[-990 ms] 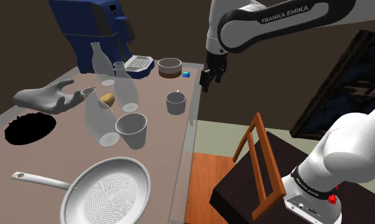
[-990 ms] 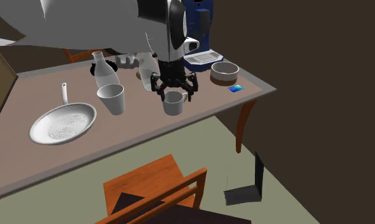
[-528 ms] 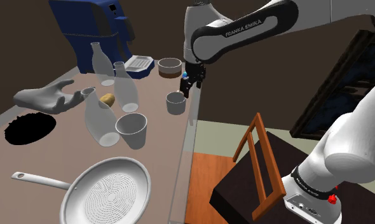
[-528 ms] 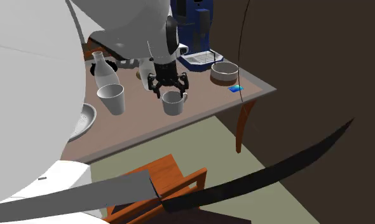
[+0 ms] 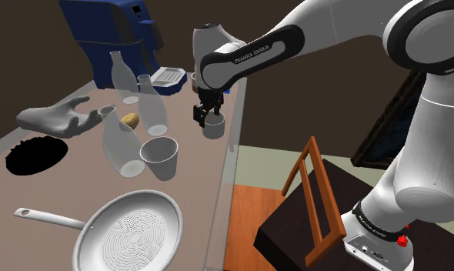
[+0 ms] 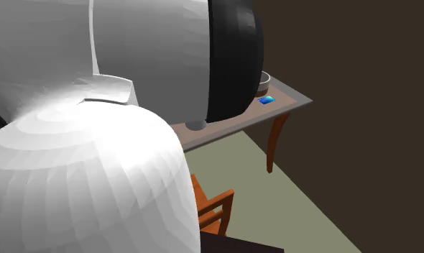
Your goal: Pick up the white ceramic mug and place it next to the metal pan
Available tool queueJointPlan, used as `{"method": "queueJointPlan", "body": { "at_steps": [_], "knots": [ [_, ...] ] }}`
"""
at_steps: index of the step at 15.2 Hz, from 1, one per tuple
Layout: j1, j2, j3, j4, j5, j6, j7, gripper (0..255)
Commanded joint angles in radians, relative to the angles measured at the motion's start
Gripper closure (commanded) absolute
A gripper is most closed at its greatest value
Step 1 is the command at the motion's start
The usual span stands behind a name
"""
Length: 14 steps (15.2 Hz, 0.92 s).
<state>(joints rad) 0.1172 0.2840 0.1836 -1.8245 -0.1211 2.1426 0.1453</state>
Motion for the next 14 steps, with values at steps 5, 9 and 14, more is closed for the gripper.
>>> {"method": "queueJointPlan", "body": {
  "at_steps": [5, 9, 14],
  "knots": [
    [0.011, 0.087, -0.002, 0.039, -0.019, 0.045, 0.008, 0],
    [0.012, 0.112, -0.006, 0.025, -0.027, 0.083, 0.012, 0],
    [0.012, 0.112, -0.006, 0.026, -0.027, 0.083, 0.013, 0]
  ]
}}
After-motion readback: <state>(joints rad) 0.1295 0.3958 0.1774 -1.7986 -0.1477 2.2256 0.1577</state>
